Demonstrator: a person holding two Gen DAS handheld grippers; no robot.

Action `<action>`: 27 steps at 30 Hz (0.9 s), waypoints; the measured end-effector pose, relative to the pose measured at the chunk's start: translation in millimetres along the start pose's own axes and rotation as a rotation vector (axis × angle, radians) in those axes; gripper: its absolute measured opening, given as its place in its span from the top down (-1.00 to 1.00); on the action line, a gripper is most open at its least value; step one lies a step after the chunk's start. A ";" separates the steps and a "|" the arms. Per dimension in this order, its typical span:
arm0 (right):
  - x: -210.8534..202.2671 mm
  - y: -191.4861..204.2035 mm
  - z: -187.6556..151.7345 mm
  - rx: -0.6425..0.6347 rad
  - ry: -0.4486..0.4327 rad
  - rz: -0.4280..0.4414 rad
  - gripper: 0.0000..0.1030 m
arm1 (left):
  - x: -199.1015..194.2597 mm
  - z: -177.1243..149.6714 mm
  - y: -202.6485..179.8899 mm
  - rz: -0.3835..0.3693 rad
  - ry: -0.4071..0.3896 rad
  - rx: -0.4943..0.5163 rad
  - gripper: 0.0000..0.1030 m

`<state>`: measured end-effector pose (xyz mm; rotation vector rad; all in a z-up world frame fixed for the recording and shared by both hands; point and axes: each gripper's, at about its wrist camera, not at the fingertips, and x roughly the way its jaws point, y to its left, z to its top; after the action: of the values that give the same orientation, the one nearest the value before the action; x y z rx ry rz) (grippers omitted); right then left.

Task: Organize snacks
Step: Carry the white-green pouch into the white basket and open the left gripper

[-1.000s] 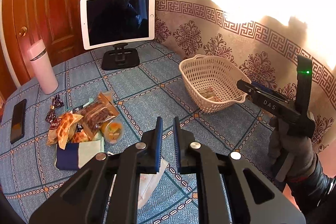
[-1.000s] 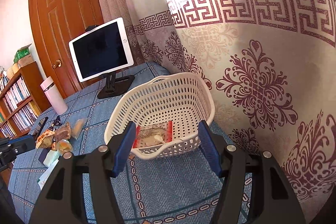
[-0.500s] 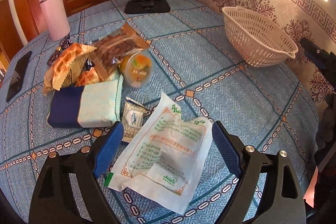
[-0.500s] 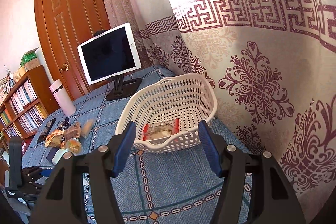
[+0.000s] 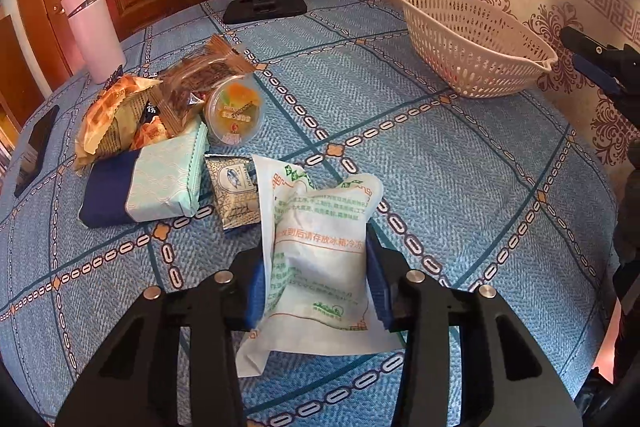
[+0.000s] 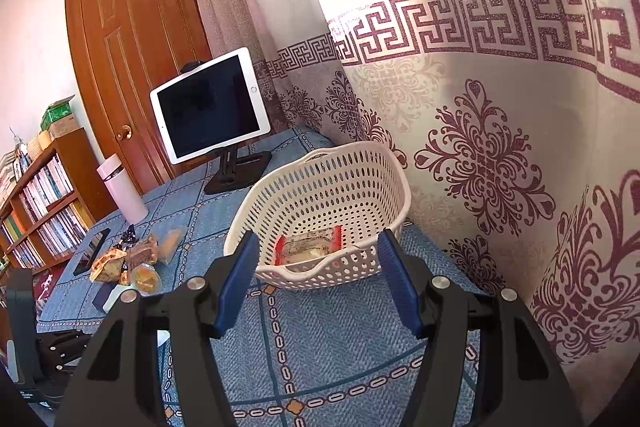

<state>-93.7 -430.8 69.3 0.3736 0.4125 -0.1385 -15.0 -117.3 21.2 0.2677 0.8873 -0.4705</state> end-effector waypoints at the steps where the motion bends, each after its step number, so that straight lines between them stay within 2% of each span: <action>1: -1.0 -0.9 0.3 0.001 -0.002 0.000 -0.20 | -4.2 0.7 -3.3 -0.006 -0.013 0.000 0.16; 6: -1.9 -4.4 -1.9 0.006 0.004 0.001 -0.20 | -26.1 20.4 -18.5 -0.025 -0.083 0.001 0.16; 13: 3.3 -6.7 -11.2 0.004 0.049 -0.009 -0.20 | -37.3 66.9 -38.9 -0.075 -0.157 0.011 0.16; 20: 6.9 -6.8 -20.4 -0.014 0.085 -0.010 -0.20 | -27.4 119.3 -72.8 -0.143 -0.208 0.066 0.16; 27: 10.0 -13.7 -24.2 -0.018 0.109 -0.026 -0.20 | 3.0 164.2 -110.2 -0.221 -0.196 0.103 0.16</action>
<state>-96.3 -434.8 40.1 0.3590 0.5262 -0.1402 43.1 -281.4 115.2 0.2140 0.7048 -0.7360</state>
